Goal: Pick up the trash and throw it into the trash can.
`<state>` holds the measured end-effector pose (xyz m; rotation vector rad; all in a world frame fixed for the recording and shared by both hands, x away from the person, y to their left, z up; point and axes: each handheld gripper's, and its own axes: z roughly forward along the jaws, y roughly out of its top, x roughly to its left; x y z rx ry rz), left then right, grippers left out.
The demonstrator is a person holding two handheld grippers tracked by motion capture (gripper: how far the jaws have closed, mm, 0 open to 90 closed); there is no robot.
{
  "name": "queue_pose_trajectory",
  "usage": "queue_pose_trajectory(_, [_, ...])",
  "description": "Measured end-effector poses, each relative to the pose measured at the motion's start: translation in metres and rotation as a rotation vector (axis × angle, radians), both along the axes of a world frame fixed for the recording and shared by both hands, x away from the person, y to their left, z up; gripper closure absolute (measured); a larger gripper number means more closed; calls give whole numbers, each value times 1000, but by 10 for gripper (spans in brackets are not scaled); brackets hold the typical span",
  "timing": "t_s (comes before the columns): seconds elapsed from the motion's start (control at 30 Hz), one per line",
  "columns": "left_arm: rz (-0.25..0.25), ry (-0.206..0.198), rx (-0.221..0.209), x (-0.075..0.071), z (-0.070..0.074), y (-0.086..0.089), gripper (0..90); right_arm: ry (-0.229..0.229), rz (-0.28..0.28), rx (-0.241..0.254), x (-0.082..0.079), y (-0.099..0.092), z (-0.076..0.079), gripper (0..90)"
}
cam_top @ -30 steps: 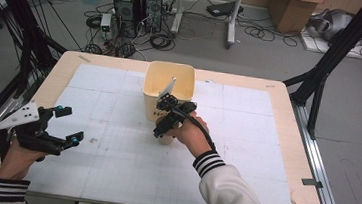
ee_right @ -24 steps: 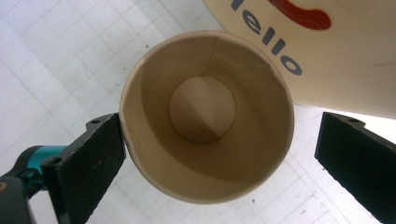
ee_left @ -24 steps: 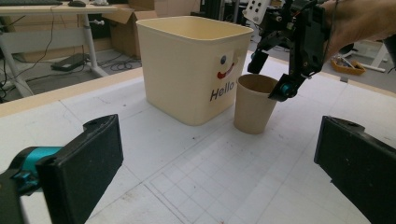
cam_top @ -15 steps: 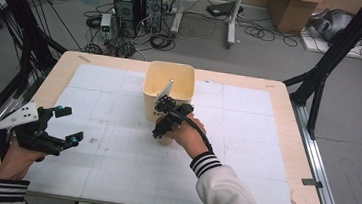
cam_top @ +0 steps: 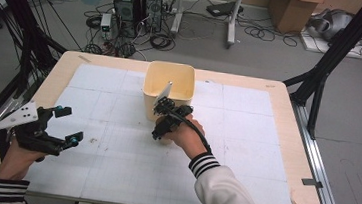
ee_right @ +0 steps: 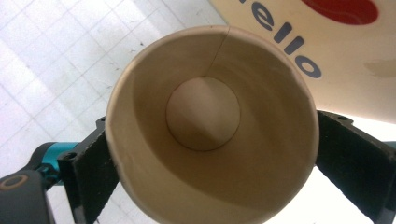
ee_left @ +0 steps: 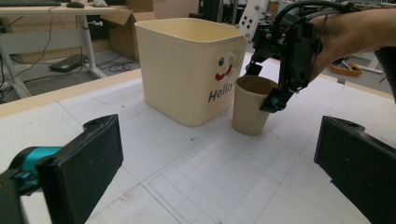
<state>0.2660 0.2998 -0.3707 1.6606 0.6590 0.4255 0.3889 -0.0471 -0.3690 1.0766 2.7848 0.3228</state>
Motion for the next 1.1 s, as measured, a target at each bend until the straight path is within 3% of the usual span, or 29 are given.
queue_pose_trajectory(0.93, [-2, 0, -1, 0, 0, 1, 18, 13, 11, -14, 2, 3, -12, 60])
queue_pose_trajectory(1.1, [-2, -1, -2, 0, 0, 0, 17, 18, 14, -8, 2, 3, -12, 140])
